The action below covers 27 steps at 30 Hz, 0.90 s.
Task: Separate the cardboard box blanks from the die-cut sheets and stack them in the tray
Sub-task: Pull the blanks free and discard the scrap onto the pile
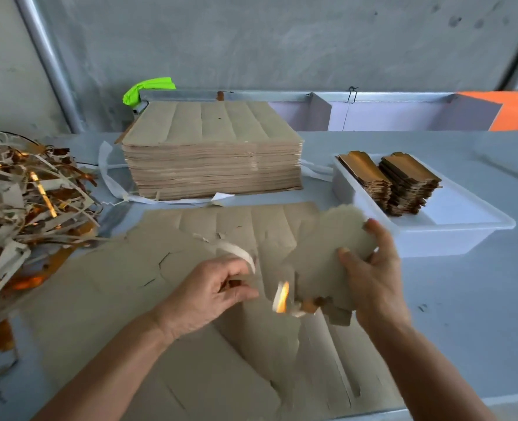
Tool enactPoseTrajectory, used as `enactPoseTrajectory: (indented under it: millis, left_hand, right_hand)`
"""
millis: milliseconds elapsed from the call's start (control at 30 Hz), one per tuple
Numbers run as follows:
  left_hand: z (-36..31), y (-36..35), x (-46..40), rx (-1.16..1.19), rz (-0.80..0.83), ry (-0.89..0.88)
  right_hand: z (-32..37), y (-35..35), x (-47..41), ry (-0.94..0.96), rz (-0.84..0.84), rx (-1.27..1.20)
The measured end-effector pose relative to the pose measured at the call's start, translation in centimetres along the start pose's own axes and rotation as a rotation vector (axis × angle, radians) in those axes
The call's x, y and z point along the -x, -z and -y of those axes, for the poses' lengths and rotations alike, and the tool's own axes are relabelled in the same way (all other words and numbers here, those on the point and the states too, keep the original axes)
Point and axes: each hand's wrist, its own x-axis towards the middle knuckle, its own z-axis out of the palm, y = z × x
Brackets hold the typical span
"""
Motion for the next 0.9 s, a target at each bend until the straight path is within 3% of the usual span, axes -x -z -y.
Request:
enactPoseTrajectory:
  millis: [233, 433, 567, 700, 767, 833, 900]
  left_hand:
    - [-1.5, -1.7, -3.1, -0.174, 0.103, -0.221]
    - [-2.3, -3.7, -4.9, -0.364, 0.230, -0.222]
    - [-2.8, -3.9, -5.4, -0.304, 0.355, -0.110]
    - [-3.4, -3.5, -5.7, -0.256, 0.479, -0.127]
    - [-3.5, -2.6, -5.9, -0.315, 0.506, -0.134]
    - [-3.5, -1.5, -6.1, -0.402, 0.517, -0.158]
    - [-3.7, -0.5, -6.2, -0.458, 0.481, -0.215]
  right_hand:
    - [-1.8, -0.7, 0.9, -0.208, 0.129, -0.195]
    - [-1.9, 1.6, -1.2, -0.252, -0.097, -0.359]
    - [-1.6, 2.6, -1.8, -0.214, -0.116, -0.300]
    - [-1.5, 3.7, -2.5, -0.320, -0.158, -0.353]
    - [-1.1, 4.3, -3.2, -0.339, -0.256, -0.413]
    - [-0.2, 5.2, -3.7, -0.280, -0.347, -0.431]
    - [0.6, 5.9, -3.8, -0.202, -0.327, -0.335]
